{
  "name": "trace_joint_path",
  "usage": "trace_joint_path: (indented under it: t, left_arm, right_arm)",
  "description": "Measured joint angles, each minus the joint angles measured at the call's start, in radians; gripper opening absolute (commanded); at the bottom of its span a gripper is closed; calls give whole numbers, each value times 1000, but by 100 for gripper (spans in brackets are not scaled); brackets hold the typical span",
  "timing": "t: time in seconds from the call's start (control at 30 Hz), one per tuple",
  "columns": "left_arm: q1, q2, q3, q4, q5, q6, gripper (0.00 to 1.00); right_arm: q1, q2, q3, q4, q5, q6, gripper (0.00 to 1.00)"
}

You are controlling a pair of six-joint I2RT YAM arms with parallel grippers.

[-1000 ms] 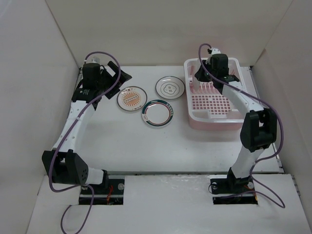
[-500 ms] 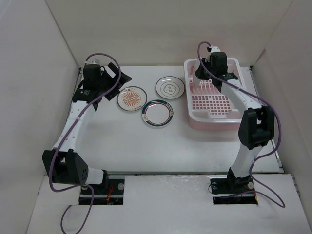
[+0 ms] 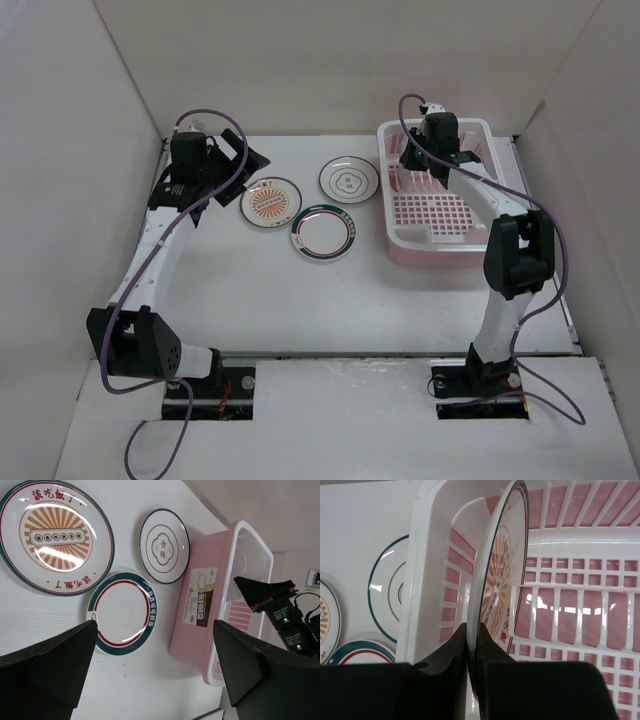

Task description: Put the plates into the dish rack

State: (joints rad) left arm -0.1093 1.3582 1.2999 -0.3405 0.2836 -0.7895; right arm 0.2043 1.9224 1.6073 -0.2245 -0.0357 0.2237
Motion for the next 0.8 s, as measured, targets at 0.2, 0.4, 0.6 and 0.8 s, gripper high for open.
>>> trace_joint_path:
  t: [0.2, 0.4, 0.6, 0.8]
  left_arm:
    - [8, 0, 0, 0, 3, 0, 100]
    - [13, 0, -23, 7, 4, 0, 100]
    - [20, 1, -43, 18, 4, 0, 100]
    - [32, 16, -70, 42, 4, 7, 100]
  right_arm:
    - [0, 4, 0, -13, 3, -7, 13]
    - [-2, 4, 0, -18, 4, -19, 55]
    - [-2, 4, -1, -26, 3, -27, 60]
    - [-2, -9, -1, -46, 3, -33, 95]
